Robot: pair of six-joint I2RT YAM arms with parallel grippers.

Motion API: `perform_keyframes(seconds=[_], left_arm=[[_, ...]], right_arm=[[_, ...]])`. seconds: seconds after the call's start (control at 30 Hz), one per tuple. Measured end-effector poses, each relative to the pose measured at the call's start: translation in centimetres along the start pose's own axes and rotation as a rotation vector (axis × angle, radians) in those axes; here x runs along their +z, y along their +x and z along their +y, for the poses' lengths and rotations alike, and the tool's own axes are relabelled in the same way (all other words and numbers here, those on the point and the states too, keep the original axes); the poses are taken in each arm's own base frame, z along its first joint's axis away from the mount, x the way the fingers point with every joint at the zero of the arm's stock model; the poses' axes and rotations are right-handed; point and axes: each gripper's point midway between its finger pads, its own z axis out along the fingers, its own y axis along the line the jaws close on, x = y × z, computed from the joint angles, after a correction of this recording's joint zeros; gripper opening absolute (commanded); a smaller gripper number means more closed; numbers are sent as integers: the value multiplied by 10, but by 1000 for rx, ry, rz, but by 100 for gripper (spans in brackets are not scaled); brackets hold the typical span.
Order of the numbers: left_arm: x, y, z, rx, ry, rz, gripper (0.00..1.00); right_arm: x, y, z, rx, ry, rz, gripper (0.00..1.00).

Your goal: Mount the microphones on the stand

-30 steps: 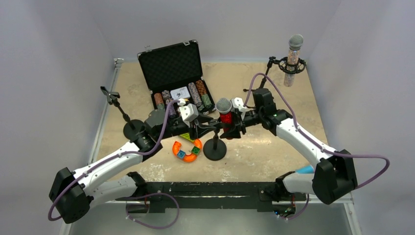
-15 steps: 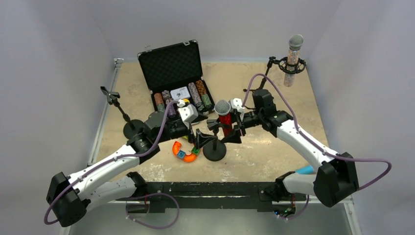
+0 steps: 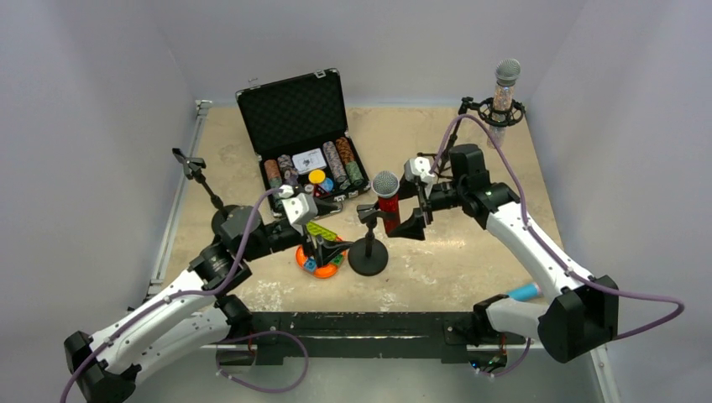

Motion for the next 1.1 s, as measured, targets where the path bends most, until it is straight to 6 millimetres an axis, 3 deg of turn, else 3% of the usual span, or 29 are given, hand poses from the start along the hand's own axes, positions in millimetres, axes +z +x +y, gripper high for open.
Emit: perform_keyframes(seconds=[0.17, 0.37, 0.53, 0.73, 0.9, 1.0, 1.1], left_arm=[[-23, 8, -7, -7, -11, 5, 99], [-45, 24, -12, -27, -38, 41, 99], [-57, 32, -13, -54, -62, 59, 99], [-65, 35, -13, -77, -87, 58, 98], [-67, 42, -12, -95, -98, 82, 98], [-68, 45, -11, -99, -104, 91, 98], [-69, 45, -12, -104, -107, 92, 98]], right_arm=[[-11, -22, -7, -58, 20, -27, 94], [-13, -36, -3, -90, -1, -46, 94], [-11, -43, 4, -105, -31, -57, 85], [-7, -44, 9, -95, -51, -57, 61], [-7, -46, 6, -93, -38, -59, 19], [-10, -46, 3, -84, -21, -56, 9], [-17, -46, -4, -66, 26, -51, 7]])
